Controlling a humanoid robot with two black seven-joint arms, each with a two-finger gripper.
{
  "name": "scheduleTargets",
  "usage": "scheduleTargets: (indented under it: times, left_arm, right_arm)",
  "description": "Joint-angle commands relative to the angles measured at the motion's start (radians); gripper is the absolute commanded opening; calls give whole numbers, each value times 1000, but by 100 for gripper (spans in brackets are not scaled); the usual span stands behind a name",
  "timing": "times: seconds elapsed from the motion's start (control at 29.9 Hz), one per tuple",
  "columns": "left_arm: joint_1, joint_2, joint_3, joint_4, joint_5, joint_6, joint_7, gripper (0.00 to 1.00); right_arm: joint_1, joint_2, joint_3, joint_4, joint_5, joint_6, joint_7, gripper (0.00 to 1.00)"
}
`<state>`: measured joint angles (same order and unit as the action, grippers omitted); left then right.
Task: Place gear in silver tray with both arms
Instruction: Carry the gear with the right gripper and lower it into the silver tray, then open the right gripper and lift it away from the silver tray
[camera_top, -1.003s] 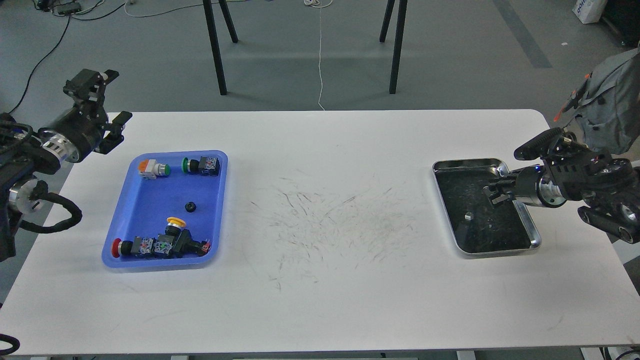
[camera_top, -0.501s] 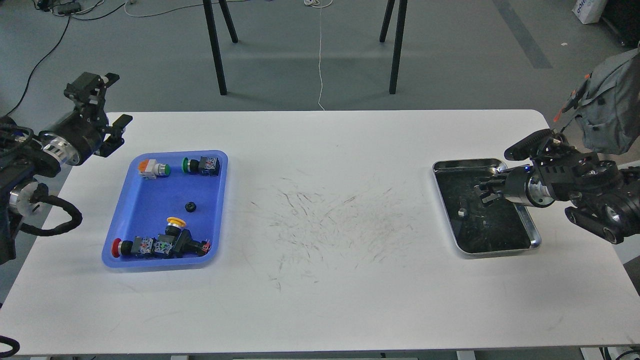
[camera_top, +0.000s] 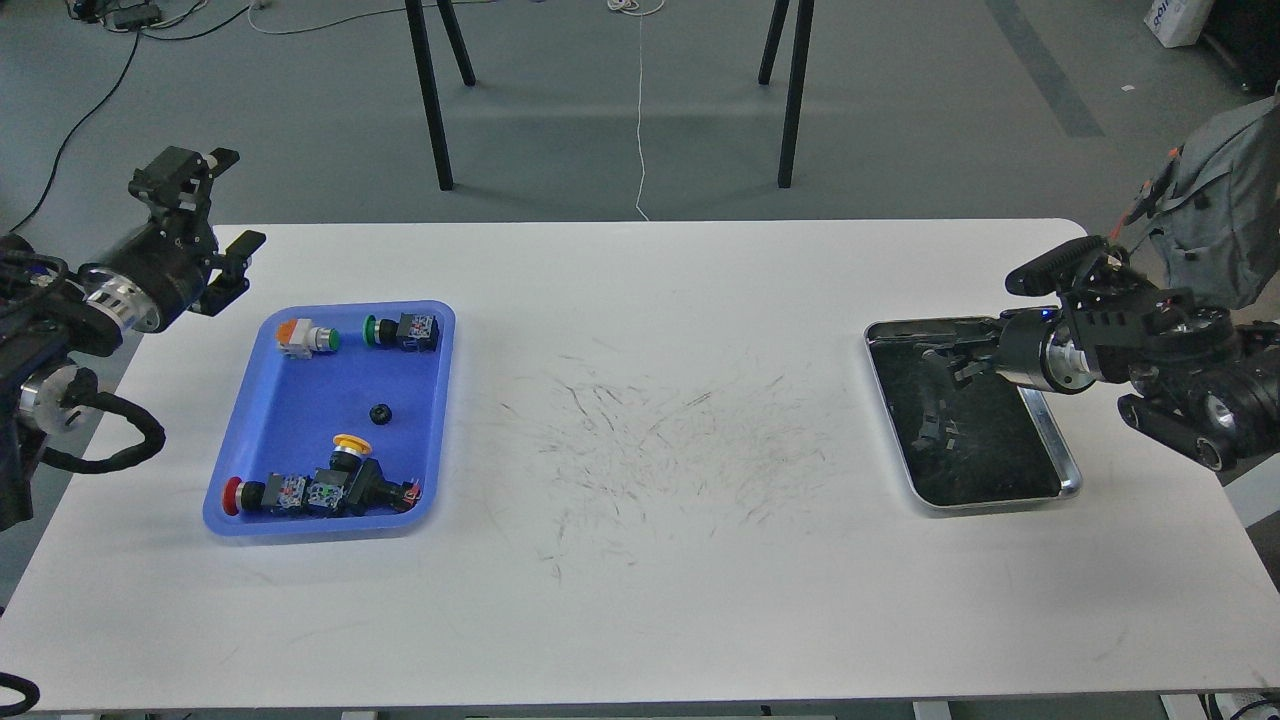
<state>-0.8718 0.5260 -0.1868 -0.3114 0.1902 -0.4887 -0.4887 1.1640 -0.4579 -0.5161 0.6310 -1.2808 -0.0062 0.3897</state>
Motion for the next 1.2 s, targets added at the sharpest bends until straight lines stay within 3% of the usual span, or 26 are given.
scheduleTargets:
  times: [0.0,0.17,0.4,0.57,0.67,0.94,1.17]
  left_arm:
    - [-4,19,-26,-9,-12,0,0,100]
    - [-18,12,-80,2,-28,0,0,100]
    - [-1,5,-102,-3,-14,0,0,100]
    - [-19,-61,-103,2,-11,0,0,100]
    - [-15,-83,-97,6,-9,0,0,100]
    - [-67,-90,76,-32,-5,0,0,100]
    - [-104,-95,125,-12,-17,0,0,100]
  right_arm:
    - [-7,1,166,15,3,-9,8,58]
    - [-79,2,385,22,3,-12,28,61]
    - [-96,10,508,65,63,-34,28,62]
    - [-129,19,675,76,248,-34,26,70]
    - [-129,51,731,75,377,-37,17,81]
    - [-147,71,792,68,698,-64,14,82]
    - [-173,116,809,70,733,-121,14,82]
